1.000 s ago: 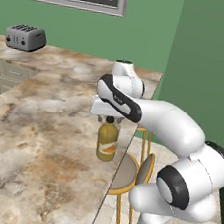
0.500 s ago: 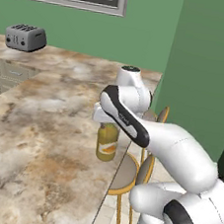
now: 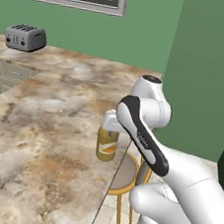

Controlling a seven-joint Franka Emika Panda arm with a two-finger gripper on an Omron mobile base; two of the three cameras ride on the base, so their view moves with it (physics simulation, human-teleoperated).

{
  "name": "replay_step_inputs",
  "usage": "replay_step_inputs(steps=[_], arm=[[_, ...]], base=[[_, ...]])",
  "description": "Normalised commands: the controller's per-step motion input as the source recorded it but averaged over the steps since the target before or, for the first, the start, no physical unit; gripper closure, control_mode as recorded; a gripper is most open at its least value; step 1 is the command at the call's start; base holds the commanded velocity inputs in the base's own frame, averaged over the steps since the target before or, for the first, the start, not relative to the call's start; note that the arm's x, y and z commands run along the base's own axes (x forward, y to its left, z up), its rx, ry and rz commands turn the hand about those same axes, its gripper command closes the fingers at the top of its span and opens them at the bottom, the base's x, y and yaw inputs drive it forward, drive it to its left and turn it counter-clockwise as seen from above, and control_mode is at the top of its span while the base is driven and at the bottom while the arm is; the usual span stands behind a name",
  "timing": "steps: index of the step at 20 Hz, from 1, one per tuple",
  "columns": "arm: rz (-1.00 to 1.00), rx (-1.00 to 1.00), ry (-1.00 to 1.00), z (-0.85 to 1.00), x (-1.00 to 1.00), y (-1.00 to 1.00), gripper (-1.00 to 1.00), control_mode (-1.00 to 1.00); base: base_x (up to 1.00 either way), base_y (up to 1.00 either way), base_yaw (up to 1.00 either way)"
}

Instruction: There is a wine glass and glass cup on the dining counter. Place the wine bottle next to the wine glass and the juice bottle next to the glass cup.

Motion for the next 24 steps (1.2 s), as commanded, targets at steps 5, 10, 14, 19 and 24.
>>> replay_step_inputs(steps=[5, 10, 14, 19, 24], arm=[[0.0, 0.0, 0.0, 0.05, -0.39, -0.05, -1.0, -1.0], [0.0, 0.0, 0.0, 0.06, -0.25, -0.03, -1.0, -1.0], [0.0, -0.02, 0.0, 0.0, -0.11, 0.0, -1.0, -1.0], [0.0, 0.0, 0.0, 0.0, 0.0, 0.0, -1.0, -1.0], [0.0, 0.0, 0.0, 0.0, 0.0, 0.0, -1.0, -1.0]], base=[[0.0, 0.0, 0.0], [0.0, 0.0, 0.0], [0.0, 0.0, 0.0], [0.0, 0.0, 0.0], [0.0, 0.0, 0.0]])
